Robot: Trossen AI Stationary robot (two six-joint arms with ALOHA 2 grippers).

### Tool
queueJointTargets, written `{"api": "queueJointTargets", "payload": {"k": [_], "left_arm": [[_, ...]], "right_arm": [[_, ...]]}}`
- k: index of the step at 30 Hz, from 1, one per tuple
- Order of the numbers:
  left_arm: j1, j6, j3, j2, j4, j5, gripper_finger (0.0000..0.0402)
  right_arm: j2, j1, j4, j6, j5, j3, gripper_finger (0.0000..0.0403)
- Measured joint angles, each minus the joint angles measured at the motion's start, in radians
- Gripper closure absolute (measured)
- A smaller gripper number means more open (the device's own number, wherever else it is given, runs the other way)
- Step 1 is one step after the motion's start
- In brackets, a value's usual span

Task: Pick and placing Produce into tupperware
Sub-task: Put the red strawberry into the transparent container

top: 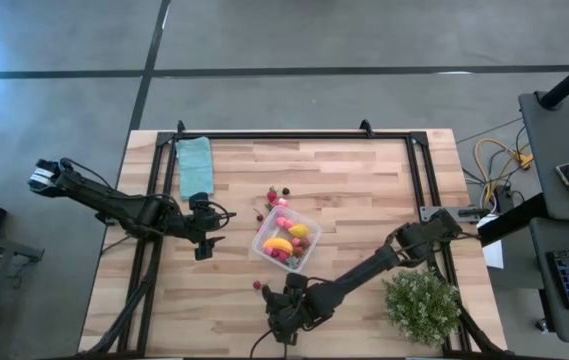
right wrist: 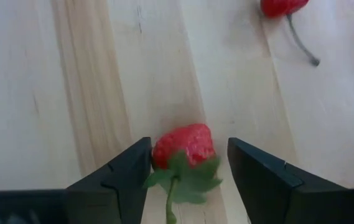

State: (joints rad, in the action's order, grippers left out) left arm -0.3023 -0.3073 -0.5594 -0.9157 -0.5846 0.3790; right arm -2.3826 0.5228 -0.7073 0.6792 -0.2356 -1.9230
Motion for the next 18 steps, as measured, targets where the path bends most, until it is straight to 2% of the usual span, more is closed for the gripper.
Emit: {"api": "queueJointTargets", "payload": {"k": [11,18], "left_arm": [[0.0,0.0,0.0,0.0,0.0,0.0,0.0134],[0.0,0.0,0.001,0.0,0.0,0.0,0.0134]], "right_arm": [[0.003,0.0,-0.021,0.004,0.006,-0.016,0.0251],[0.004,0.0,-0.019,0.027,0.042,-0.007,0.0242]]}}
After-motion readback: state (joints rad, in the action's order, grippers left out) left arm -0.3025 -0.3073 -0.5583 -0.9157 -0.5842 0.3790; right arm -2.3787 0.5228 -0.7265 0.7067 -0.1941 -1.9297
